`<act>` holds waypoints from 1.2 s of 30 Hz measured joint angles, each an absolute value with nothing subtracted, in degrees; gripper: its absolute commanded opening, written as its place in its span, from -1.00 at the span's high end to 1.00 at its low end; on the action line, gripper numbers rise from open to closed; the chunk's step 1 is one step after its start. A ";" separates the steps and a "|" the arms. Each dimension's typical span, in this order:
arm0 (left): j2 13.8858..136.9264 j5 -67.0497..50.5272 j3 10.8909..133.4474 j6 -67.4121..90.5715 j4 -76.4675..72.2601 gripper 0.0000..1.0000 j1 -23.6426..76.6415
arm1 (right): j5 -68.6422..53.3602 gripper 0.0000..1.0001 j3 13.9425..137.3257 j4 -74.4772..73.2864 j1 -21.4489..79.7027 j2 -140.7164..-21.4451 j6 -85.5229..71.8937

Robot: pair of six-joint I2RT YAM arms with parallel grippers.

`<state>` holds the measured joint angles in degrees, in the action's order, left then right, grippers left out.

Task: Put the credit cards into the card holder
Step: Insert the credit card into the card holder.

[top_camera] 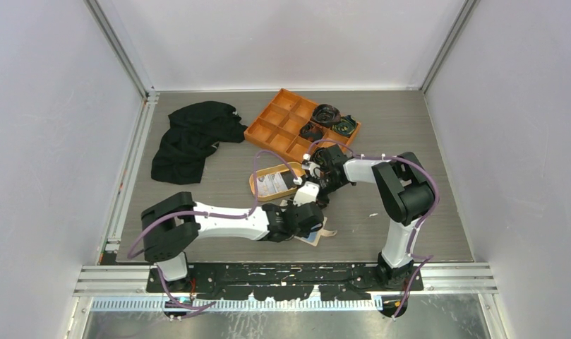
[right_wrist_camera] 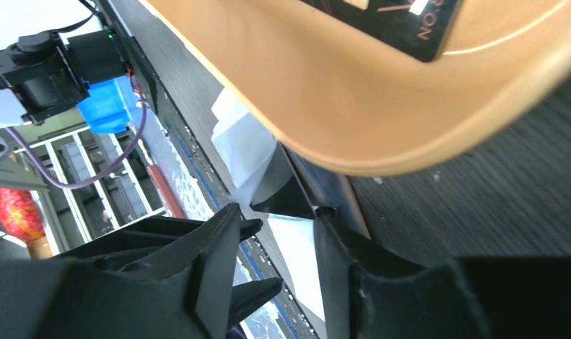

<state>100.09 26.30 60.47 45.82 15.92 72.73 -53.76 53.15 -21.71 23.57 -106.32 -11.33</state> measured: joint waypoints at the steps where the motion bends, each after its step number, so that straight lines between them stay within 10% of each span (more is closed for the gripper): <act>1: 99.42 26.00 60.05 45.65 15.77 0.25 72.73 | -53.39 -0.06 53.21 -22.02 23.57 -106.32 -10.85; 17: 71.24 19.70 36.12 41.80 1.69 0.26 71.48 | -47.18 -0.17 56.10 -28.71 23.68 -101.80 -4.64; 25: 66.08 21.08 28.84 43.55 1.69 0.32 65.69 | -43.57 0.53 57.01 -33.10 23.83 -97.76 2.59; 36: 70.89 18.87 28.60 43.27 -0.45 0.25 59.35 | -30.04 0.70 57.95 -37.74 34.11 -94.21 15.62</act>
<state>70.89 18.87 28.60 43.27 -0.45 59.35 -30.04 57.95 -37.74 34.11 -94.21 15.62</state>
